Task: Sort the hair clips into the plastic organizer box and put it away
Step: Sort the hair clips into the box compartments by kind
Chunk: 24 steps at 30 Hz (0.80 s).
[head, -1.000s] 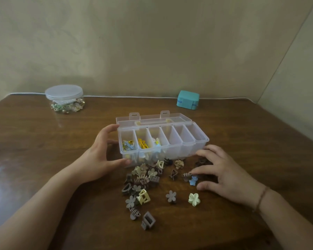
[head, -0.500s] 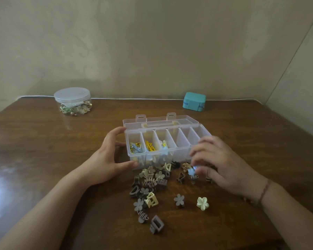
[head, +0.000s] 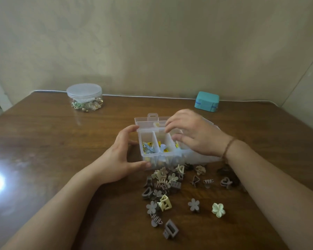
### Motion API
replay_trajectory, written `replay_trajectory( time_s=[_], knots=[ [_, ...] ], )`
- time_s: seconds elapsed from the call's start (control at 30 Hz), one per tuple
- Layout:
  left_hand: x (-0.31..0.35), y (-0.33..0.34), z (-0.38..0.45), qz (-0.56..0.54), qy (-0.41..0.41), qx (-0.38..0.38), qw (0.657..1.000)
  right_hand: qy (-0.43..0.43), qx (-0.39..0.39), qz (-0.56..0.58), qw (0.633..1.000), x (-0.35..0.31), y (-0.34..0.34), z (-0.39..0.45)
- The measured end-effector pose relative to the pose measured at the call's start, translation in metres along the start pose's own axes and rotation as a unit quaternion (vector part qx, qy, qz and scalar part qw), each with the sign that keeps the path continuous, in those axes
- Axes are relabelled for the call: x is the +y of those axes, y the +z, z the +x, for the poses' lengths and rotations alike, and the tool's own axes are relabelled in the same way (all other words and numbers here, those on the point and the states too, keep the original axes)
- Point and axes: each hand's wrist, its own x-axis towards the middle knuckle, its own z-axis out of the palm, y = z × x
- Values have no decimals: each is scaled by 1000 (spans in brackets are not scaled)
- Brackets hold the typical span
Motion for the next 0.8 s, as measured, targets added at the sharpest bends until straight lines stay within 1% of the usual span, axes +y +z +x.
replay_trajectory(
  time_s=[0.07,0.13,0.2,0.27,0.33,0.4,0.5,0.57,0.63,0.7,0.8],
  knots=[
    [1,0,0,2,2,4,1000,40,60,8,997,3,-18,-24],
    [4,-1,0,6,4,13,1000,117,109,23,987,3,-37,-60],
    [6,-2,0,14,8,27,999,196,161,30,967,5,-48,-106],
    [9,-1,0,21,4,36,999,274,188,32,943,5,-50,-155],
    [11,0,0,23,-7,36,999,329,172,38,928,3,-43,-195],
    [11,2,0,22,-9,36,999,358,141,40,922,-1,-31,-219],
    [11,4,-1,29,-10,33,999,348,89,35,932,-9,-15,-230],
    [13,6,-2,41,-9,32,999,336,19,22,941,-12,-9,-227],
    [15,8,-3,49,-7,39,998,333,-30,-3,943,-11,-8,-221],
    [17,8,-4,49,-6,48,998,328,-40,-18,944,-9,-6,-217],
    [15,8,-5,44,-9,58,997,328,-14,-11,945,-5,-3,-211]
  ],
)
